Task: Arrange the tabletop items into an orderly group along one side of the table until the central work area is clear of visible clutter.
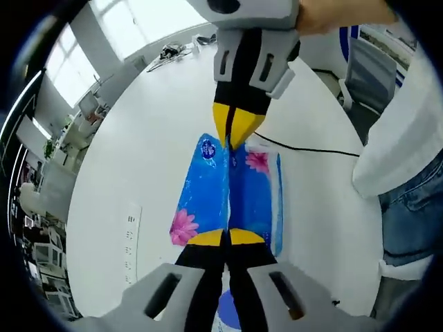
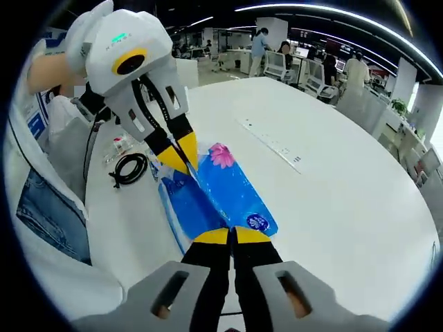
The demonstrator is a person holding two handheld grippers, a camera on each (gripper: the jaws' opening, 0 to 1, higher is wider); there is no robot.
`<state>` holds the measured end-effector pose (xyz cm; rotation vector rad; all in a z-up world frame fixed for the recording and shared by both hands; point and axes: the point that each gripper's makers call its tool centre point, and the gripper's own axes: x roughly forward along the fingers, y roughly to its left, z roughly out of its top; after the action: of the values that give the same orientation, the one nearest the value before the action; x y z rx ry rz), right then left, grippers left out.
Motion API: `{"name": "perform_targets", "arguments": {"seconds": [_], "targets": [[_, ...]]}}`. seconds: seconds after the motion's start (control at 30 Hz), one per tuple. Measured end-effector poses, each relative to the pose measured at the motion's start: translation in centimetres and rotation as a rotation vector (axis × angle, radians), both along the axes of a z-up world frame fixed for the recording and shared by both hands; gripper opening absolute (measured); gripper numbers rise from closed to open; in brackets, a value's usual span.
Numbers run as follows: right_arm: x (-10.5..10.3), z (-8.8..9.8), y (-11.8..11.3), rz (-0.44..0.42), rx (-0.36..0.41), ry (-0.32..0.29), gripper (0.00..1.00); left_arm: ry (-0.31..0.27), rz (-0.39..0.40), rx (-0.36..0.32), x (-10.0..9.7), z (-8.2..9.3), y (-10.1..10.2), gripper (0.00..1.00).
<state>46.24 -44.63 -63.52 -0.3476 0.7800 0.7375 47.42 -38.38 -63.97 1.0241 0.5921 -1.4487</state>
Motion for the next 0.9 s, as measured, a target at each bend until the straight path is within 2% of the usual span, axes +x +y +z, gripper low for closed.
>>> {"name": "perform_targets", "arguments": {"seconds": [0.1,0.3,0.4,0.5,0.63,0.73,0.9], "targets": [[1.0,-1.2,-0.2,0.01,-0.024,0.014,0.0,-0.006,0.003,0.017,0.3,-0.9,-0.1,0.0],[2.5,-3.8,-0.4,0.009,-0.042,0.043,0.0,-0.055,0.036,0.075,2.3,-3.6,-0.3,0.0],[3.1,-5.2,-0.7,0.013,-0.1,0.068,0.0,0.015,0.09,0.09,2.1,-4.7,-0.4,0.0],[3.6,-6.1,-0.6,0.036,-0.118,0.077,0.0,0.013,0.109,0.104,2.9,-5.9,-0.3,0.0],[4.5,-7.0,-0.4,0.015,-0.109,0.089,0.0,0.027,0.17,0.113,3.9,-7.2,0.2,0.0],[4.7,-8.2,-0.2,0.034,-0.119,0.093,0.0,0.097,0.227,0.106,3.8,-8.1,0.5,0.0],[5.0,-9.4,0.2,0.046,-0.121,0.11,0.0,0.095,0.24,0.121,4.5,-9.3,1.0,0.0]]}}
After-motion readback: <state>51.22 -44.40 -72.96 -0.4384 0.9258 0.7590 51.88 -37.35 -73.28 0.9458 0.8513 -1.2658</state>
